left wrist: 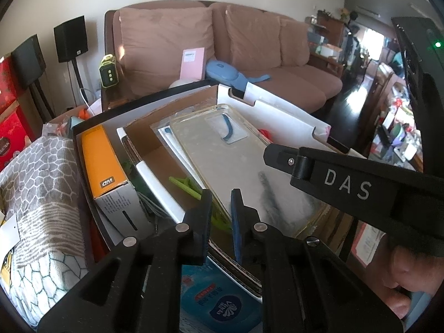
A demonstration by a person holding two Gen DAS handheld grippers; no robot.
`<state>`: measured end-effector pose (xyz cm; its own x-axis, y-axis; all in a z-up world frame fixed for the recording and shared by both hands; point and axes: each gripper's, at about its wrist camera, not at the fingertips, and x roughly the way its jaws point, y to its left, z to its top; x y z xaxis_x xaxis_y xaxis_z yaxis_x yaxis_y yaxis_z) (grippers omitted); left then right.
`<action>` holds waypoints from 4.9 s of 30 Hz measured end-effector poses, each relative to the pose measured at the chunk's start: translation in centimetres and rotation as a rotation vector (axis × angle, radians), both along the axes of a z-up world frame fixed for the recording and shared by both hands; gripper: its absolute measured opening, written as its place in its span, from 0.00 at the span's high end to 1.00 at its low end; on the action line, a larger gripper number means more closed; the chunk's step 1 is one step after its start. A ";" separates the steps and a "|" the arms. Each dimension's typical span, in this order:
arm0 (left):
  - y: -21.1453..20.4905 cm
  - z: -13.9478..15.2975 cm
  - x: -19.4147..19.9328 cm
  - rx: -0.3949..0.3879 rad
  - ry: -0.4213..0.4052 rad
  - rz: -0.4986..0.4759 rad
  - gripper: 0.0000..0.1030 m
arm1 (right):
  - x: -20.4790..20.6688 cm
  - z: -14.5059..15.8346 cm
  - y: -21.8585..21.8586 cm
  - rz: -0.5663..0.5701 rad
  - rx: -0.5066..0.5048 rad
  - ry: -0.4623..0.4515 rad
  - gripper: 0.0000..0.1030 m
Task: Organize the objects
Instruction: 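Open both grippers to release the clear phone case inside the box, then withdraw both grippers up and away from the cardboard box, then move both grippers over the blanket toward the white card on the yellow envelope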
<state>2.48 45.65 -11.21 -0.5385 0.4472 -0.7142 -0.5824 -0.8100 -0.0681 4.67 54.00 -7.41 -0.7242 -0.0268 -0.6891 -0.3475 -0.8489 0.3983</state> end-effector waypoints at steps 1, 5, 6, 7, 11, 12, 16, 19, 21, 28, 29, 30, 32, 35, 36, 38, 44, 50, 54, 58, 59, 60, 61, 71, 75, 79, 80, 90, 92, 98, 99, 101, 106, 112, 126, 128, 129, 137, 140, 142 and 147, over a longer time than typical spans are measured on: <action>0.0 0.0 0.0 0.000 0.000 -0.005 0.88 | 0.0 0.0 0.0 -0.001 -0.002 0.000 0.71; 0.0 -0.1 -0.1 0.005 -0.006 -0.012 0.88 | -0.1 -0.1 0.0 0.000 -0.002 0.001 0.70; -0.1 -0.1 -0.1 0.007 -0.009 -0.012 0.88 | -0.1 0.0 0.0 0.000 -0.003 0.001 0.69; -0.2 0.0 -0.1 0.007 -0.009 -0.012 0.88 | -0.1 -0.1 0.0 0.001 -0.005 0.003 0.68; -0.2 0.0 -0.2 0.007 -0.009 -0.014 0.88 | -0.1 -0.1 -0.1 0.001 -0.006 0.005 0.67; -0.2 0.0 -0.1 0.007 -0.010 -0.014 0.88 | -0.1 -0.1 -0.1 0.001 -0.005 0.005 0.67; -0.4 0.1 -0.2 0.012 -0.016 -0.018 0.88 | -0.1 0.0 -0.1 0.000 -0.008 0.007 0.68; -0.3 0.1 -0.2 0.012 -0.019 -0.024 0.88 | -0.1 0.1 -0.2 -0.003 -0.012 0.014 0.68; -0.2 0.1 -0.2 0.015 -0.022 -0.026 0.88 | -0.1 0.4 -0.1 -0.011 -0.014 0.026 0.68; -0.3 0.1 -0.2 0.015 -0.026 -0.024 0.88 | 0.6 1.1 0.6 -0.061 -0.024 0.076 0.66; -0.3 0.1 -0.2 0.015 -0.028 -0.024 0.88 | 0.7 1.1 0.8 -0.064 -0.028 0.075 0.66; -0.3 0.0 -0.2 0.014 -0.030 -0.026 0.88 | 0.7 1.0 0.9 -0.067 -0.031 0.074 0.66; 0.0 -0.1 -0.2 -0.001 -0.036 -0.037 0.88 | 0.8 1.0 1.0 -0.070 -0.036 0.073 0.66; 0.4 -0.2 -0.3 -0.015 -0.038 -0.053 0.88 | 0.8 1.0 1.0 -0.072 -0.036 0.075 0.63; 0.4 -0.1 -0.3 -0.014 -0.039 -0.054 0.88 | 0.8 1.0 1.0 -0.073 -0.037 0.076 0.62; 0.3 0.0 -0.6 -0.008 -0.032 -0.042 0.88 | 0.8 1.0 1.1 -0.076 -0.038 0.078 0.62; 0.0 0.9 -2.1 0.005 -0.046 -0.027 0.94 | 1.2 1.1 1.8 -0.102 -0.049 0.087 0.59; -0.8 1.4 -2.6 0.007 -0.076 -0.035 0.94 | 1.7 1.0 2.6 -0.129 -0.069 0.093 0.59; -0.4 1.6 -1.1 -0.029 -0.075 -0.135 0.94 | 1.8 0.9 2.8 -0.134 -0.069 0.088 0.58; 0.4 1.7 0.2 -0.026 -0.079 -0.210 0.94 | 1.9 0.8 3.0 -0.142 -0.075 0.084 0.57; 0.6 1.6 0.2 -0.023 -0.092 -0.216 0.94 | 1.9 0.8 3.0 -0.142 -0.076 0.085 0.57; 0.7 1.5 0.1 -0.020 -0.109 -0.215 0.94 | 2.0 0.8 3.1 -0.141 -0.076 0.085 0.55; 0.6 1.3 -0.2 -0.006 -0.142 -0.199 0.94 | 2.0 0.8 3.1 -0.141 -0.076 0.083 0.54; 0.0 0.0 -1.5 0.031 -0.256 -0.136 0.94 | 2.1 0.8 3.0 -0.136 -0.079 0.080 0.53; 0.6 -0.2 -1.8 0.052 -0.298 -0.147 0.94 | 2.0 0.8 3.0 -0.136 -0.078 0.082 0.53; 1.2 -0.4 -2.3 0.061 -0.317 -0.144 0.94 | 2.0 0.8 3.0 -0.140 -0.074 0.079 0.53; 1.4 -0.4 -2.4 0.064 -0.326 -0.143 0.94 | 2.1 0.9 2.9 -0.148 -0.059 0.074 0.53; 2.7 -0.6 -2.7 0.097 -0.370 -0.158 0.94 | 1.8 0.9 2.8 -0.166 -0.027 0.065 0.53; 2.2 -0.6 -2.6 0.106 -0.373 -0.159 0.94 | 1.9 0.9 3.0 -0.167 -0.026 0.066 0.52; 0.2 0.0 -1.8 0.127 -0.366 -0.171 0.94 | 2.0 0.9 3.2 -0.173 -0.030 0.067 0.50; -0.5 0.3 -1.6 0.132 -0.352 -0.167 0.94 | 2.0 0.9 3.2 -0.174 -0.030 0.067 0.50; -1.3 0.7 -1.6 0.129 -0.334 -0.156 0.93 | 2.0 0.8 3.1 -0.173 -0.036 0.069 0.49; -3.8 2.0 -1.8 0.125 -0.269 -0.114 0.83 | 1.7 0.8 2.7 -0.155 -0.041 0.069 0.46; -7.1 4.0 -2.2 0.142 -0.191 -0.073 0.73 | 1.5 1.0 2.1 -0.130 -0.039 0.080 0.46; -17.1 5.0 -4.0 0.161 -0.138 0.124 0.54 | 0.9 0.8 1.0 -0.106 0.001 0.067 0.44; -18.5 5.2 -4.1 0.186 -0.136 0.141 0.51 | 0.8 0.7 0.8 -0.108 0.022 0.059 0.44; -19.2 5.4 -4.2 0.193 -0.126 0.153 0.45 | 0.8 0.7 0.7 -0.108 0.030 0.058 0.44; -23.5 7.0 -4.2 0.154 -0.036 0.212 0.37 | 1.0 2.0 0.0 -0.044 0.063 0.133 0.29; -26.0 7.9 -4.1 0.136 0.037 0.254 0.20 | 1.4 3.0 -0.8 -0.028 0.075 0.171 0.19; -29.0 8.5 -4.4 0.141 0.076 0.313 0.13 | 1.5 3.9 -1.7 -0.010 0.085 0.184 0.16; -38.3 8.6 -5.4 0.184 0.069 0.491 0.03 | 1.2 6.0 -6.2 0.083 0.105 0.233 0.07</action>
